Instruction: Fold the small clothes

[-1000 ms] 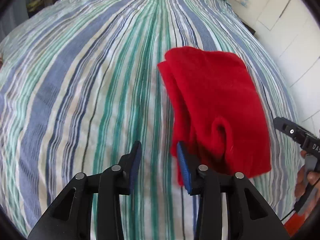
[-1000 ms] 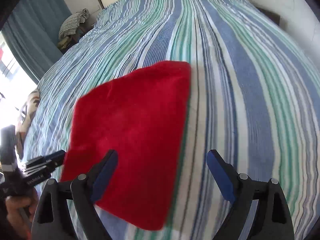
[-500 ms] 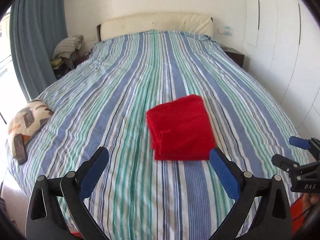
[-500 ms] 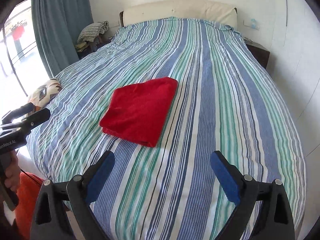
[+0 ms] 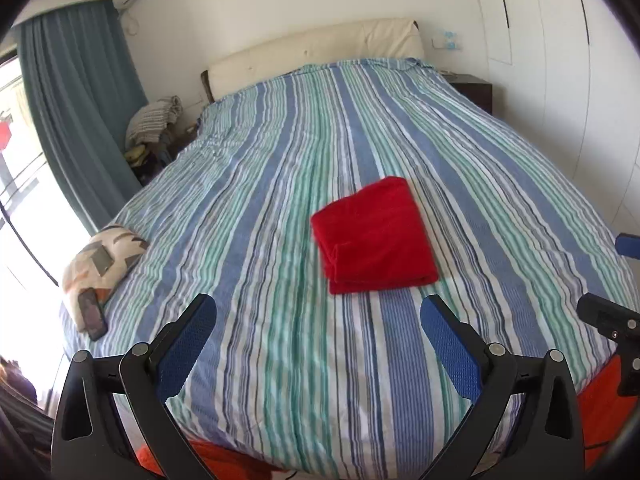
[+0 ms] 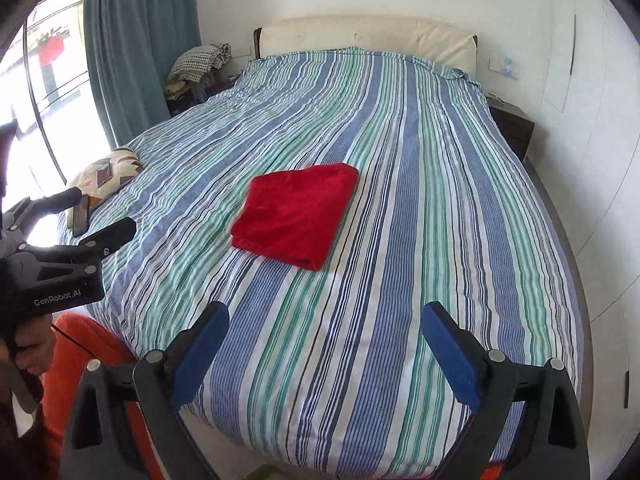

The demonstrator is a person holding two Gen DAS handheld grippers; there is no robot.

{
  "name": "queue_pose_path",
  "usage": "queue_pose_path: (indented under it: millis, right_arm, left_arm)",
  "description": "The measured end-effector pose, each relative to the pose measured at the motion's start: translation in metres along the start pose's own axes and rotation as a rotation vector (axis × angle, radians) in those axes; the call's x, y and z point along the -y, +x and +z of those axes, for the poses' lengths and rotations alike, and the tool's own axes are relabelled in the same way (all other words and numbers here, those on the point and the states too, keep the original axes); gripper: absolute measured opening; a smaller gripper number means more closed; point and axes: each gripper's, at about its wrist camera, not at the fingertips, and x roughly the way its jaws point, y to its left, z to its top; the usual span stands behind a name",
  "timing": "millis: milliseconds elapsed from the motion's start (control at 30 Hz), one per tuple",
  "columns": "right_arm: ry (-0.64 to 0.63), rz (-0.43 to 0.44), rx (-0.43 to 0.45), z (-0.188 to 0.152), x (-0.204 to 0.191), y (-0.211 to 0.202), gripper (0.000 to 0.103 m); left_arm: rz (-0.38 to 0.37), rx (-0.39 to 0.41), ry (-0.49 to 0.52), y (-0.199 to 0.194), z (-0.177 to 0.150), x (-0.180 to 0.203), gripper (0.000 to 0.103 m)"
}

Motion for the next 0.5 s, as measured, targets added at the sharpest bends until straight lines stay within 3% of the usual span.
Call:
queue_pose_path:
  millis: [67,233,500]
  right_arm:
    - [-0.03,-0.023,-0.011,-0.002,-0.011,-0.005,0.096]
    - [0.005,-0.048,-0.015,-0.01,-0.028,-0.013,0.096]
    - [0.081,-0.078,-0.033,-0.022,-0.033,-0.01,0.096]
  left_arm:
    - [0.031,-0.009,-0.008,-0.006,-0.007,-0.004,0.102]
    - [-0.027,-0.116,-0.118,0.003,-0.027,-0.023,0.102]
    - [-0.026,-0.218,-0.081,0.023,-0.056,-0.015,0.102]
